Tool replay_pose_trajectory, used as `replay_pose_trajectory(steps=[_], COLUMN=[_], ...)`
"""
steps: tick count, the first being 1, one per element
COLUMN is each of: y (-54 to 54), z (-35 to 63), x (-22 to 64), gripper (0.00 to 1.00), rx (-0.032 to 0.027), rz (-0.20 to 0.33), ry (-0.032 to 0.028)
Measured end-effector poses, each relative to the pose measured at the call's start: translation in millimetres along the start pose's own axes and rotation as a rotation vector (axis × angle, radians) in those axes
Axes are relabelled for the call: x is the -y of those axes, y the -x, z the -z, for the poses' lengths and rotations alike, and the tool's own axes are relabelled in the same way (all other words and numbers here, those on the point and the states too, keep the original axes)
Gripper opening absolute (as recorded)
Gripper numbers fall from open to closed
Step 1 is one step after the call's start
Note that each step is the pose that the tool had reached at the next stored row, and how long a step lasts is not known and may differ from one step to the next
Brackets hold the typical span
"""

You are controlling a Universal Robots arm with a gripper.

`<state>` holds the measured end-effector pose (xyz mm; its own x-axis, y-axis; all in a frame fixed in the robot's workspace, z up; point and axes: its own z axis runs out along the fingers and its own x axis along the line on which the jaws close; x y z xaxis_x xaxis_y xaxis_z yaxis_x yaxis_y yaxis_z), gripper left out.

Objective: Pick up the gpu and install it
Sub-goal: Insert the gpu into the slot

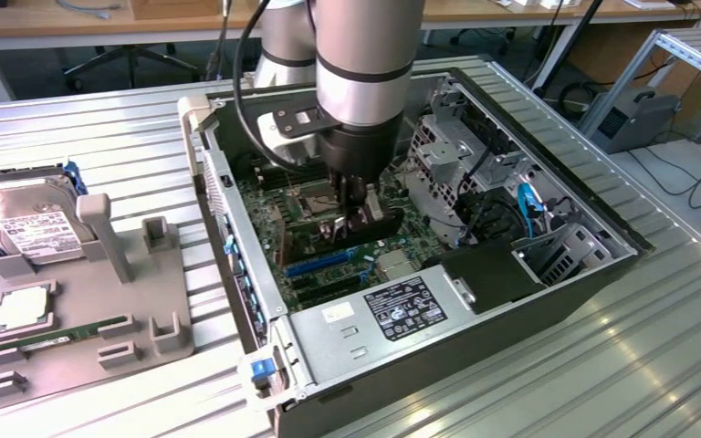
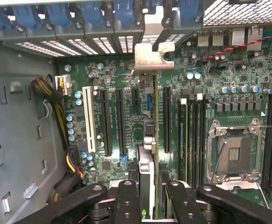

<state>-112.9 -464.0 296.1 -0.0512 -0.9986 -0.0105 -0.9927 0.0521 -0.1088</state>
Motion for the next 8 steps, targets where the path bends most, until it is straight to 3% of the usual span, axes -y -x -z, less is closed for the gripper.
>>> replay_pose_trajectory(steps=[3, 4, 5, 6, 8], y=[0.0, 0.3, 1.5, 2.3, 3.7], z=[-0.5, -0.8, -1.7, -2.0, -2.6], x=[-5.8, -6.3, -6.5, -6.6, -6.9], gripper=[0.27, 0.27, 0.27, 0.27, 0.27], rx=[-0.0017, -0.0064, -0.0157, -0.0213, -0.0263], rz=[-0.003, -0.003, -0.003, -0.002, -0.004], ry=[-0.0001, -0.0002, -0.0008, -0.0011, -0.0013])
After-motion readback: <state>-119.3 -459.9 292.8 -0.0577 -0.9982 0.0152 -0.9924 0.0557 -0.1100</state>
